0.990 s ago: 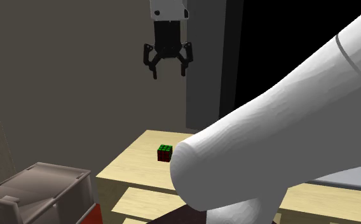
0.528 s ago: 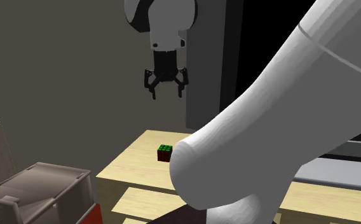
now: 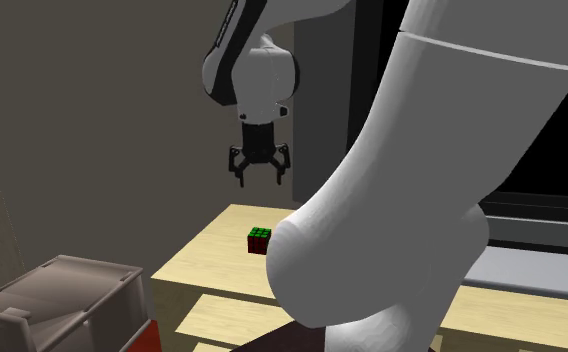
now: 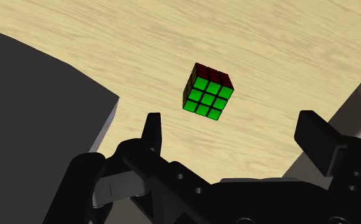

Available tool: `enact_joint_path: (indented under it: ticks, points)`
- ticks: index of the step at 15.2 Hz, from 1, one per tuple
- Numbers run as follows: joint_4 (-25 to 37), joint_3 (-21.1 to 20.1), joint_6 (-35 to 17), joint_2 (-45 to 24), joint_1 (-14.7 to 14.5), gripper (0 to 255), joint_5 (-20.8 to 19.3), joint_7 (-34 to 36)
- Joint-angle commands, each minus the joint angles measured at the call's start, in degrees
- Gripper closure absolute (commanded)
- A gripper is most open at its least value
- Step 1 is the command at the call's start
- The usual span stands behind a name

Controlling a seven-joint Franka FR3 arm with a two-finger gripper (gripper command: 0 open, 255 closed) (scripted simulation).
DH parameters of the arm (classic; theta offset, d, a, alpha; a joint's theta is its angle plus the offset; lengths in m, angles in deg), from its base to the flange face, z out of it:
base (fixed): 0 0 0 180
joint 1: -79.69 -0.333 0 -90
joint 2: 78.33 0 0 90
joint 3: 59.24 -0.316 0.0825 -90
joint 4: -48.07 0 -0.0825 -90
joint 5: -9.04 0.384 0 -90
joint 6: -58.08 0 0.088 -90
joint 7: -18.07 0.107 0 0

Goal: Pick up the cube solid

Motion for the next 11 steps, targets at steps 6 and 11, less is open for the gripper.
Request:
enact_joint_path:
  ticks: [6, 11]
  points:
    - [2.5, 1.2, -10.5, -15.0, 0.5, 0, 2.4, 1.6]
    - [6.7, 1.6, -16.3, -26.4, 1.0, 0, 5.4, 1.5]
